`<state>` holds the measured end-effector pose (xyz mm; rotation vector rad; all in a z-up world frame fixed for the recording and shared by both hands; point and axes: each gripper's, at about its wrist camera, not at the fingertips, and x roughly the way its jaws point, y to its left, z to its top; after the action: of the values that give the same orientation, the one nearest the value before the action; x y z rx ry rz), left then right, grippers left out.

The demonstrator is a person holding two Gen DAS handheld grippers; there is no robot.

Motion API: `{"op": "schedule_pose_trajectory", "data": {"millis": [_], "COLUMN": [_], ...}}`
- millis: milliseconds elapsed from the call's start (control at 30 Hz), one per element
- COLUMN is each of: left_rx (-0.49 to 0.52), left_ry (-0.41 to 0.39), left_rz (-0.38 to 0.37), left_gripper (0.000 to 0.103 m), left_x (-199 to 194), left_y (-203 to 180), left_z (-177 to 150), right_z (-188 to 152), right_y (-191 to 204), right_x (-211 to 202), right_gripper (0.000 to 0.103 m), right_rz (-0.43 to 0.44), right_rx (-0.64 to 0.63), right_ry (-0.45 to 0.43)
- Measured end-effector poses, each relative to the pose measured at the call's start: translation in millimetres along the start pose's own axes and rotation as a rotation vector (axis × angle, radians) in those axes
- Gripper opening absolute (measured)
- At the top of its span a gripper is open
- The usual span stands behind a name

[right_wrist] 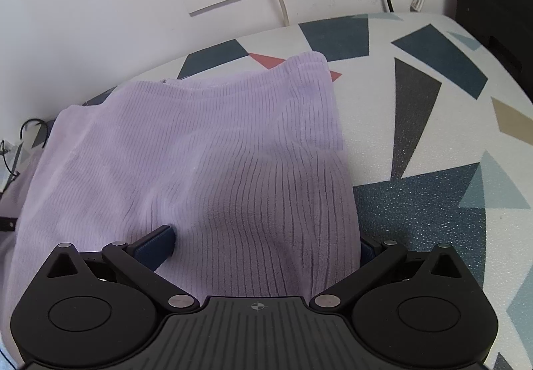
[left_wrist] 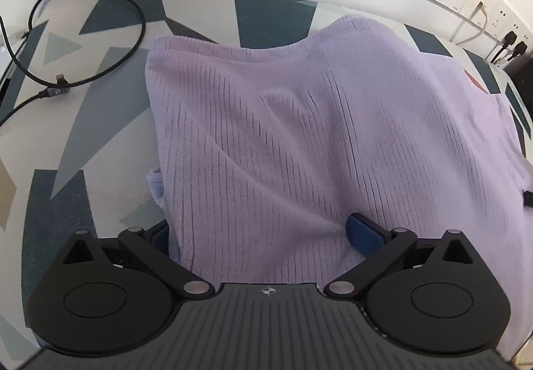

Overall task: Fold clothes
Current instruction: 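Lower both open grippers onto the folded robe's edge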

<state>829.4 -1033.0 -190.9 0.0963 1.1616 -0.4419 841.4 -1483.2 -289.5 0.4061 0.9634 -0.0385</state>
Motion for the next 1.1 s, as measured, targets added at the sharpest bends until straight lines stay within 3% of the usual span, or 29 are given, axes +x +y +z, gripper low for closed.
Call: {"op": "schedule_pose_trajectory", "data": {"millis": [433, 767, 800, 867, 933, 967, 1100], "left_rx": [-0.001, -0.017, -0.016, -0.014, -0.012, -0.012, -0.027], "left_ry": [-0.049, -0.053, -0.056, -0.062, -0.058, -0.056, -0.067], "left_rz": [0.025, 0.049, 0.041, 0.023, -0.007, -0.022, -0.062], "left_gripper": [0.103, 0.100, 0.095, 0.077, 0.053, 0.051, 0.051], "left_x": [-1, -1, -3, -8, -11, -12, -11], "left_y": [-1, -6, -8, -12, -16, -19, -12], "left_z": [-6, -9, -10, -12, -14, -15, -17], "right_z": [10, 9, 8, 7, 6, 6, 4], "right_y": [41, 52, 56, 65, 74, 78, 88], "right_x": [21, 25, 24, 24, 24, 24, 27], "right_gripper": [0.102, 0.101, 0.098, 0.073, 0.057, 0.052, 0.053], "right_rz": [0.035, -0.004, 0.009, 0.035, 0.068, 0.086, 0.098], "right_rx": [-0.106, -0.157, -0.172, -0.202, -0.216, -0.219, -0.226], "right_ry": [0.061, 0.066, 0.068, 0.071, 0.083, 0.091, 0.091]}}
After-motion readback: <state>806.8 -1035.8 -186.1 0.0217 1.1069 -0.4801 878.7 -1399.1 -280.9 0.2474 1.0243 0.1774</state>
